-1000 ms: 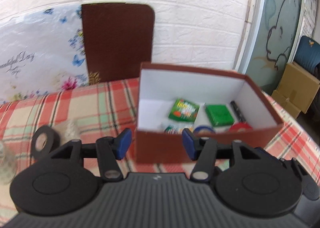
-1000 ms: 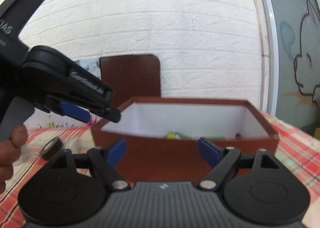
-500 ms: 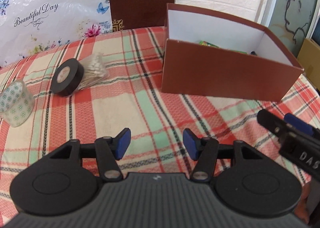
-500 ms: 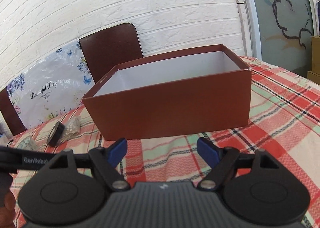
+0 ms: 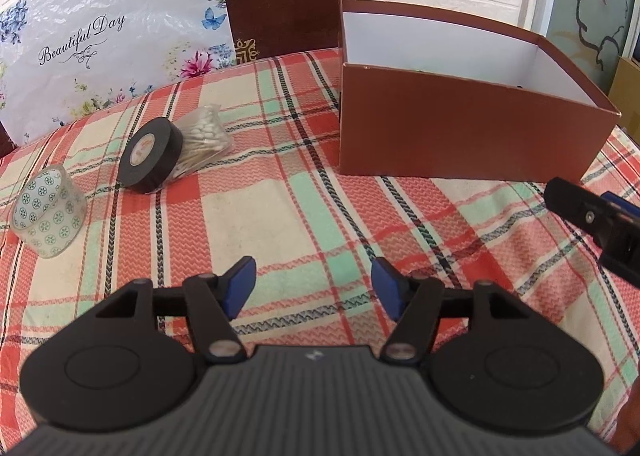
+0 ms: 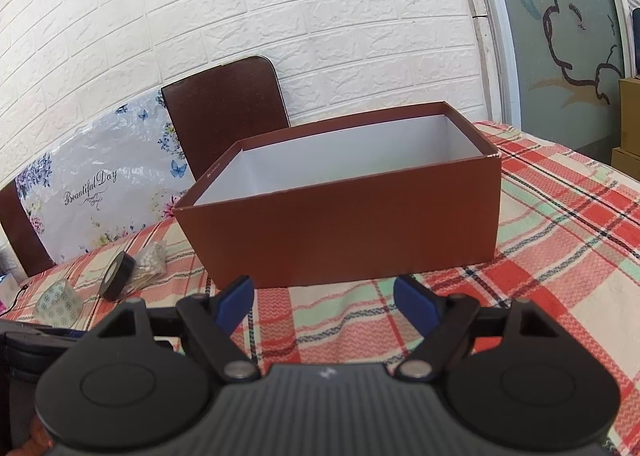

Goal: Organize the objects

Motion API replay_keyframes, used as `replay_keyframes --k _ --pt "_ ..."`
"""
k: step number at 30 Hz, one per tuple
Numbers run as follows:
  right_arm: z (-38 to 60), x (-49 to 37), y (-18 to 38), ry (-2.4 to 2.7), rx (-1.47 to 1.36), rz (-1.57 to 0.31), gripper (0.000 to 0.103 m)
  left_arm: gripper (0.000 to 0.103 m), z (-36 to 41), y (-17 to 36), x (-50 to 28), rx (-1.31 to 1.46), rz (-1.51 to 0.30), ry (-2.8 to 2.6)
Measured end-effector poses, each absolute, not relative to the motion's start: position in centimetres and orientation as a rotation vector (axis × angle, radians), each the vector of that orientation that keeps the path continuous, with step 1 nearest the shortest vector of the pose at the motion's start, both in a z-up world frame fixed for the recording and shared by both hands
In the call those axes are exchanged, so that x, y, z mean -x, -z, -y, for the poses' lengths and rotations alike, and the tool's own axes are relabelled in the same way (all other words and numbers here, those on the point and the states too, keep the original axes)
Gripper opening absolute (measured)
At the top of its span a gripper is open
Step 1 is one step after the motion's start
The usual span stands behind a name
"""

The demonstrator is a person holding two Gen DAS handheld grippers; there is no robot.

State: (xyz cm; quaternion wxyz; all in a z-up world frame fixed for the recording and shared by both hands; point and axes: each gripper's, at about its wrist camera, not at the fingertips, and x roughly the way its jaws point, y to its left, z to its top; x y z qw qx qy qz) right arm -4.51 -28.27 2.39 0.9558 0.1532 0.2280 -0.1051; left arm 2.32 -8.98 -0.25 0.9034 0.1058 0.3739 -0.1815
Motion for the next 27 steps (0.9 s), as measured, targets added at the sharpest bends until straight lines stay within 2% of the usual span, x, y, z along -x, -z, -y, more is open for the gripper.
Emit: replay_keyframes --k 5,13,21,27 --pt "28.7 4.6 -2.6 0.224 -0.318 -0.456 0.08 0.068 9.0 0.4 -2.2 -0.225 -0.765 0.372" --pt "28.8 4.2 -2.1 0.231 -0.323 -0.48 0.085 0.085 8.6 0.7 -2.4 -0.225 -0.756 0.345" --pt "28.0 3.6 -1.1 0.209 -0.309 -0.522 0.088 0.086 6.6 0.9 -3.5 -0.193 -0.735 0.344" --pt "25.1 3.1 0.5 0.12 -0.235 -0.587 0.088 0.087 0.4 -1.0 -8.6 -0.109 -0.666 0.184"
